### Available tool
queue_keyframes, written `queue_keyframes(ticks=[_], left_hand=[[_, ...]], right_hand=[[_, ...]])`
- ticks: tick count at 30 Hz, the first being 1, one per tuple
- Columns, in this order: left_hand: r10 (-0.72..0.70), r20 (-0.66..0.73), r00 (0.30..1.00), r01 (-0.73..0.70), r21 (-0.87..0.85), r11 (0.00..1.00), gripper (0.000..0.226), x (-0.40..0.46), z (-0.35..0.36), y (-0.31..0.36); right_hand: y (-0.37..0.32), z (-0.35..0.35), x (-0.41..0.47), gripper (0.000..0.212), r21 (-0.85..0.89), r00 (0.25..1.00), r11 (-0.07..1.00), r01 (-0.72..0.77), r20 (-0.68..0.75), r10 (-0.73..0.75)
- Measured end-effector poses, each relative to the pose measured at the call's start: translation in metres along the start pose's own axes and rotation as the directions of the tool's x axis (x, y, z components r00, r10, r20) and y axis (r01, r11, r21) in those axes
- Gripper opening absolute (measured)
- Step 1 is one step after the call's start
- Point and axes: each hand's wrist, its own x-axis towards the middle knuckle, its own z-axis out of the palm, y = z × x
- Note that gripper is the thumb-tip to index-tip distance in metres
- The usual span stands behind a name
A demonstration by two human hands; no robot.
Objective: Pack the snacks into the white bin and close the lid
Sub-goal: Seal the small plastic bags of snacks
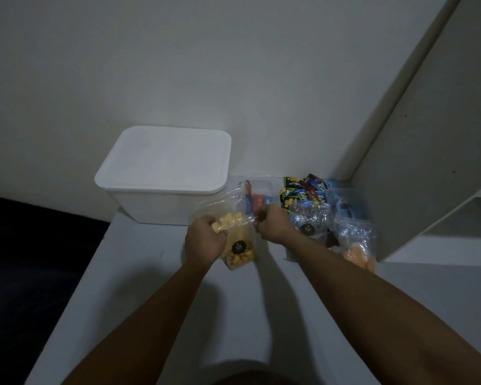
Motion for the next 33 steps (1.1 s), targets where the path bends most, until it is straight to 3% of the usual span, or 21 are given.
queue_keyframes(ticks=[4, 9, 11, 17, 19, 22, 26, 30, 33], left_hand=[[0.187, -0.11, 0.976, -0.175, 0.108, 0.979, 0.045, -0.001, 0.011, 0.015], [0.316, 0.053, 0.947, -0.313, -0.049, 0.948, 0.028, -0.001, 0.042, 0.045], [0.284, 0.182, 0.941, -0.265, -0.126, 0.956, 0.029, -0.001, 0.062, 0.059], [0.059, 0.507, 0.86, 0.008, -0.13, 0.991, 0.02, 0.002, 0.122, 0.086], [-0.013, 0.574, 0.818, 0.111, -0.136, 0.984, 0.036, 0.004, 0.142, 0.089], [-0.08, 0.597, 0.798, 0.197, -0.134, 0.971, 0.047, 0.007, 0.164, 0.088], [-0.103, 0.593, 0.799, 0.254, -0.177, 0.951, 0.021, 0.015, 0.178, 0.087], [-0.145, 0.594, 0.791, 0.366, -0.269, 0.891, 0.035, 0.016, 0.173, 0.098], [-0.101, 0.552, 0.828, 0.334, -0.339, 0.879, 0.051, 0.014, 0.17, 0.097]], right_hand=[[0.013, -0.018, 0.001, 0.018, 0.019, 0.999, 0.999, -0.033, -0.014, 0.034], [0.049, -0.051, -0.006, 0.01, 0.001, 0.976, 0.985, -0.174, -0.134, 0.173], [0.066, -0.063, -0.01, 0.007, 0.018, 0.959, 0.97, -0.243, -0.15, 0.243], [0.107, -0.08, -0.015, 0.031, 0.054, 0.901, 0.913, -0.404, -0.151, 0.408], [0.116, -0.081, -0.014, 0.041, 0.08, 0.899, 0.913, -0.4, -0.158, 0.408], [0.126, -0.08, -0.009, 0.038, 0.116, 0.893, 0.917, -0.382, -0.209, 0.399], [0.134, -0.077, -0.001, 0.032, 0.179, 0.896, 0.905, -0.386, -0.158, 0.414], [0.13, -0.076, 0.001, 0.04, 0.345, 0.891, 0.87, -0.352, -0.163, 0.424], [0.127, -0.076, -0.005, 0.052, 0.455, 0.874, 0.831, -0.319, -0.198, 0.444]])
